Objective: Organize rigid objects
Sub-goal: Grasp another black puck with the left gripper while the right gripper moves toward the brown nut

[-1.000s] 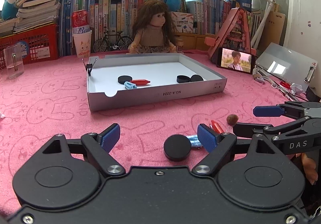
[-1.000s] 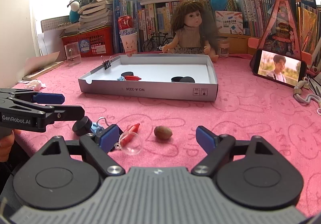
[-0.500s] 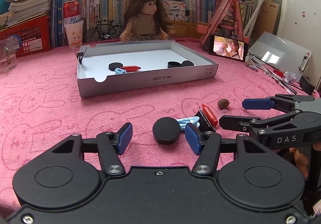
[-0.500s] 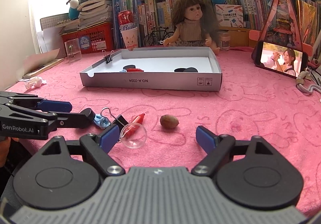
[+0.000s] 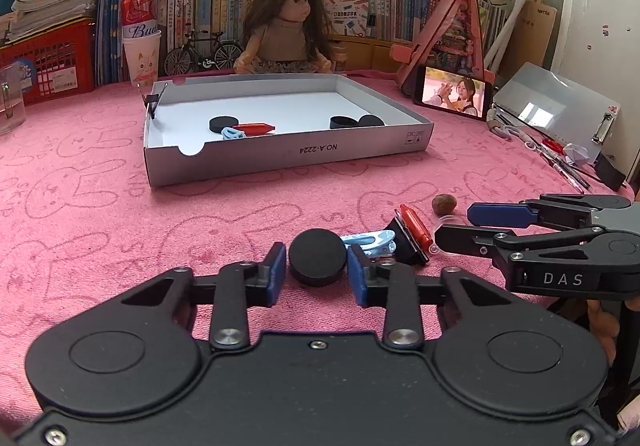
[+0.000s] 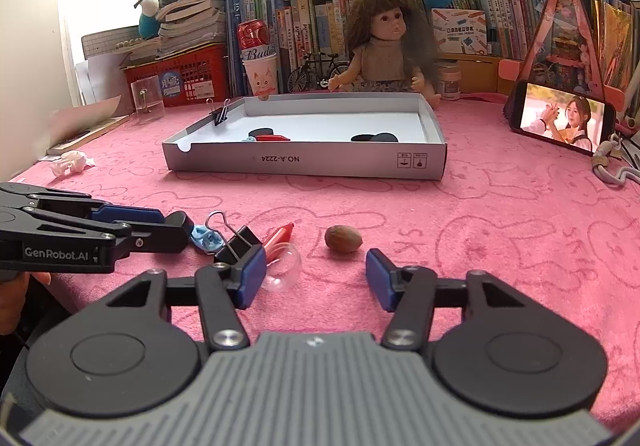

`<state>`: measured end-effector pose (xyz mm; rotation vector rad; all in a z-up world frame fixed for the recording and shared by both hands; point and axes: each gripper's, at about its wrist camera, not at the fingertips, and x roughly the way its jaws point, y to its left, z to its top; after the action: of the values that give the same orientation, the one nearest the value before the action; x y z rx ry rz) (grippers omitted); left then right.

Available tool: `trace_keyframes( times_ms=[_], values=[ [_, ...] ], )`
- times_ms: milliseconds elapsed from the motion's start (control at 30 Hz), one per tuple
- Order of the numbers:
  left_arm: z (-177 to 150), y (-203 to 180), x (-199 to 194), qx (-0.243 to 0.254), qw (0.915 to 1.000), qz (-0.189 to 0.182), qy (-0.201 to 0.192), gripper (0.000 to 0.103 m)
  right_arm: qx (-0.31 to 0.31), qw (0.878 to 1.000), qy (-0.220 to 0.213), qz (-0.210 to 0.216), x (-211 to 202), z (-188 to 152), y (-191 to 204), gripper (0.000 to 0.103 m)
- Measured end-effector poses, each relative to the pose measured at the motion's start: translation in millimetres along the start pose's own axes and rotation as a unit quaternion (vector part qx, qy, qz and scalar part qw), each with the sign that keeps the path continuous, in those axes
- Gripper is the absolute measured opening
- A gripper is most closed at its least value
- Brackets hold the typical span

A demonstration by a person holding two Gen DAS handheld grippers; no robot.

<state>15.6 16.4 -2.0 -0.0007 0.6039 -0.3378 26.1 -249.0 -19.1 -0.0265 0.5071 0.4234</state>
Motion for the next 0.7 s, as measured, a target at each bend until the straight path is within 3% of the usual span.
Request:
trace_keyframes(
  times_ms=[300, 700],
  values=[
    [0.8, 0.0, 0.0, -0.002, 0.9999, 0.008, -0.006, 0.030, -0.002, 1.000, 0.001, -0.009, 1.5, 0.9, 1.3, 0.029],
    [4.9, 6.3, -0.6, -0.019, 0.9992, 0.031, -0.015, 0.030, 0.010, 0.999, -0.010, -0.033, -1.4, 5.1, -4.0, 0.023]
  ],
)
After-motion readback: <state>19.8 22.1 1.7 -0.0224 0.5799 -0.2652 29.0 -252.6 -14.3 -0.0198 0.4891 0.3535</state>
